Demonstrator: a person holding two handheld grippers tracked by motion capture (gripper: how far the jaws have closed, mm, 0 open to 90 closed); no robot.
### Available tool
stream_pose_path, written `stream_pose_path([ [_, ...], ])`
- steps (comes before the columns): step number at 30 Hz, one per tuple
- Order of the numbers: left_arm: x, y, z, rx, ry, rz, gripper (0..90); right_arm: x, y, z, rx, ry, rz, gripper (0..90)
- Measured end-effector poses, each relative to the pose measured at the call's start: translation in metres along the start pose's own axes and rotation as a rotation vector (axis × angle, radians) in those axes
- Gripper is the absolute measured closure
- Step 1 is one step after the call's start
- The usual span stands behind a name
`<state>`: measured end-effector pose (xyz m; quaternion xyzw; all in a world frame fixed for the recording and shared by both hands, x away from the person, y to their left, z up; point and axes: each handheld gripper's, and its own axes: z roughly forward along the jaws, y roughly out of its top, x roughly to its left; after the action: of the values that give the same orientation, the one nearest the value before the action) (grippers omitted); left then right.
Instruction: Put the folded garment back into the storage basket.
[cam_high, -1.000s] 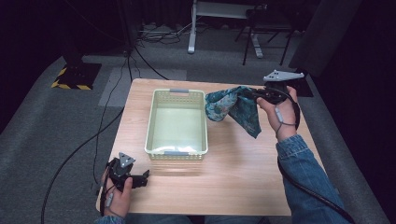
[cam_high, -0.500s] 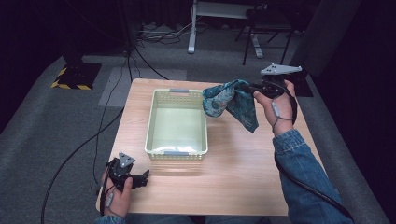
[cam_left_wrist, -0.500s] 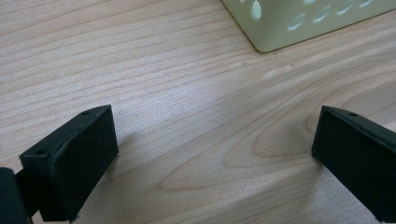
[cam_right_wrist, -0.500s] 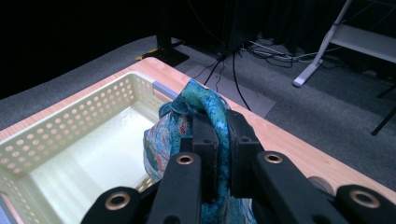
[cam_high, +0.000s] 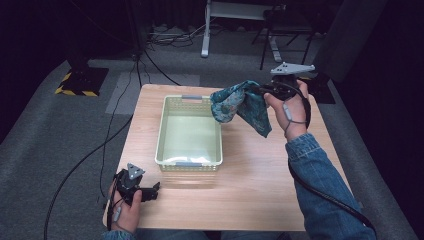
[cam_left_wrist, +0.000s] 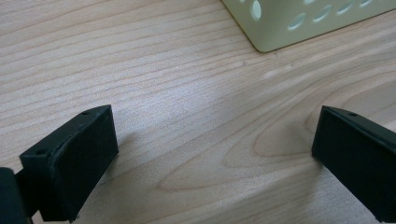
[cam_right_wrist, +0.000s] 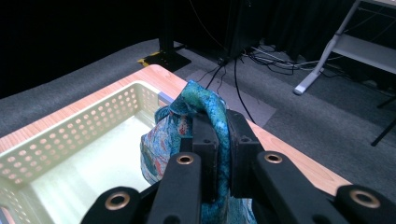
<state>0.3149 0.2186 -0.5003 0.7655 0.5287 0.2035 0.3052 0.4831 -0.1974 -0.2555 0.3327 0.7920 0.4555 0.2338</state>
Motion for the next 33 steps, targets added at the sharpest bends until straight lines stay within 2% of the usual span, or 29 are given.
stream_pose_path([
  [20, 0.000, 0.000, 0.000, 0.000, 0.000, 0.001, 0.2, 0.017, 0.018, 0.018, -0.029, 0.025, -0.014, 83.6],
  [33, 0.000, 0.000, 0.000, 0.000, 0.000, 0.001, 0.2, 0.029, 0.034, 0.019, -0.059, 0.039, -0.033, 83.5],
])
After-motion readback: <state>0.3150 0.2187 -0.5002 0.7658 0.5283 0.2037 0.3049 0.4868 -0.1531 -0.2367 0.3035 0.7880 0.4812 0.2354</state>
